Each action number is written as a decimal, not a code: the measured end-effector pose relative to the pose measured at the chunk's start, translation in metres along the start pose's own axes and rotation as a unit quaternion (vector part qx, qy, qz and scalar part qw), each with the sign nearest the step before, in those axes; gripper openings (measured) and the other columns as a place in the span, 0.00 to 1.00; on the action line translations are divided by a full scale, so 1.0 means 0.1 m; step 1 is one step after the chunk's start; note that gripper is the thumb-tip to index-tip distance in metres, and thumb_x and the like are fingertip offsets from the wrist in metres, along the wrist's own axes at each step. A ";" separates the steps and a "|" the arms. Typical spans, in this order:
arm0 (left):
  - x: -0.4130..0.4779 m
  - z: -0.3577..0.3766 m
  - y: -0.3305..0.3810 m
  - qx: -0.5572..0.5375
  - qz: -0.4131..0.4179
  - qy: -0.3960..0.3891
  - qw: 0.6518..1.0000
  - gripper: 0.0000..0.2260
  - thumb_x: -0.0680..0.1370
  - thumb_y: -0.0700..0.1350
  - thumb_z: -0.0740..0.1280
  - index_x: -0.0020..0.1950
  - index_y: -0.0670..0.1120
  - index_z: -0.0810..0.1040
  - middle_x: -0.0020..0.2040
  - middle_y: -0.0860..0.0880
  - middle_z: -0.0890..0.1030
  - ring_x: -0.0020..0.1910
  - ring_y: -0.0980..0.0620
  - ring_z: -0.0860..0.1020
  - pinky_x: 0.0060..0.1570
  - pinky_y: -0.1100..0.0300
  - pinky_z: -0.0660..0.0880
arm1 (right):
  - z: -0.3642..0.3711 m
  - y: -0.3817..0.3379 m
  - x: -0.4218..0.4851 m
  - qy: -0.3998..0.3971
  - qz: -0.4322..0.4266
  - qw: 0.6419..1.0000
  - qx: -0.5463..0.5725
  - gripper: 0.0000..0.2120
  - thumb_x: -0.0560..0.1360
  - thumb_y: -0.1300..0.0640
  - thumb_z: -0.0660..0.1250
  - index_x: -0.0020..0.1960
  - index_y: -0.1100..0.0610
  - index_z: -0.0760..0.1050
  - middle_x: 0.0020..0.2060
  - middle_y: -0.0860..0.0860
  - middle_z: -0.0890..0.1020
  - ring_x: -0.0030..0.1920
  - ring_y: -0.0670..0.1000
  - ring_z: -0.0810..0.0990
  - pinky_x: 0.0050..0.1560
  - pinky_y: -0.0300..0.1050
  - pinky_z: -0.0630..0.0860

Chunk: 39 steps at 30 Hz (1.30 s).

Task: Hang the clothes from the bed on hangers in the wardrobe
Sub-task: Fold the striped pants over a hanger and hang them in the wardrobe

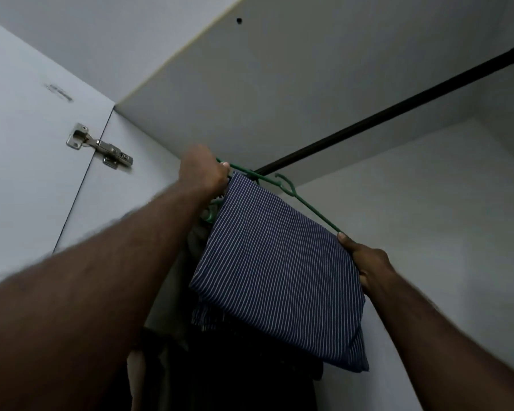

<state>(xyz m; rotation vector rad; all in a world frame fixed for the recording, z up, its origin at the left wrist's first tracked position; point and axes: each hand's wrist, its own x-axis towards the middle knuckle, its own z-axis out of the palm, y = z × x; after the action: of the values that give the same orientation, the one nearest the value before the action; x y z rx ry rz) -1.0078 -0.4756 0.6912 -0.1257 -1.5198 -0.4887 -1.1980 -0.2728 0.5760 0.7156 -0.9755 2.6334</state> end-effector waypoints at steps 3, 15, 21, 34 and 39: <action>0.02 0.04 0.08 0.042 0.027 -0.011 0.999 0.14 0.77 0.44 0.71 0.49 0.31 0.78 0.48 0.34 0.81 0.50 0.35 0.81 0.46 0.45 0.77 | 0.01 0.06 0.10 0.020 -0.007 1.000 -0.002 0.12 0.70 0.64 0.76 0.47 0.69 0.76 0.42 0.63 0.81 0.36 0.59 0.81 0.29 0.50 0.82; 0.36 0.20 0.18 0.199 0.085 -0.042 0.975 0.16 0.78 0.47 0.70 0.54 0.32 0.78 0.45 0.38 0.78 0.45 0.42 0.77 0.42 0.50 0.74 | 0.24 0.17 0.48 0.019 -0.024 0.996 -0.078 0.24 0.72 0.56 0.75 0.61 0.70 0.74 0.46 0.58 0.80 0.33 0.51 0.75 0.16 0.33 0.69; 0.41 0.20 -0.04 0.141 0.051 -0.035 0.988 0.14 0.75 0.48 0.72 0.41 0.37 0.76 0.32 0.46 0.71 0.29 0.52 0.67 0.25 0.61 0.62 | 0.35 0.19 0.73 0.007 -0.034 0.987 -0.160 0.29 0.73 0.47 0.73 0.63 0.68 0.74 0.57 0.58 0.81 0.41 0.55 0.77 0.35 0.35 0.74; 0.43 0.12 -0.13 0.068 0.069 -0.003 0.995 0.14 0.72 0.45 0.76 0.49 0.35 0.81 0.35 0.44 0.77 0.33 0.50 0.74 0.29 0.59 0.73 | 0.48 0.38 1.05 -0.034 -0.047 0.979 -0.195 0.34 0.73 0.44 0.72 0.69 0.66 0.71 0.54 0.59 0.79 0.36 0.51 0.74 0.20 0.36 0.70; 0.14 0.10 -0.19 0.042 0.119 0.017 0.992 0.13 0.69 0.44 0.78 0.44 0.35 0.82 0.37 0.40 0.82 0.35 0.45 0.82 0.43 0.46 0.82 | 0.40 0.61 1.15 -0.060 -0.030 0.973 -0.220 0.29 0.73 0.42 0.72 0.63 0.63 0.76 0.44 0.55 0.80 0.38 0.52 0.77 0.34 0.41 0.72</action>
<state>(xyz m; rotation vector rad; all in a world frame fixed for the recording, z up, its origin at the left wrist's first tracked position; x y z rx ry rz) -1.0246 -0.4921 0.7016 -0.2291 -1.4665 -0.2360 -1.3049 -0.3388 0.6297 0.7807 -1.4804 2.2224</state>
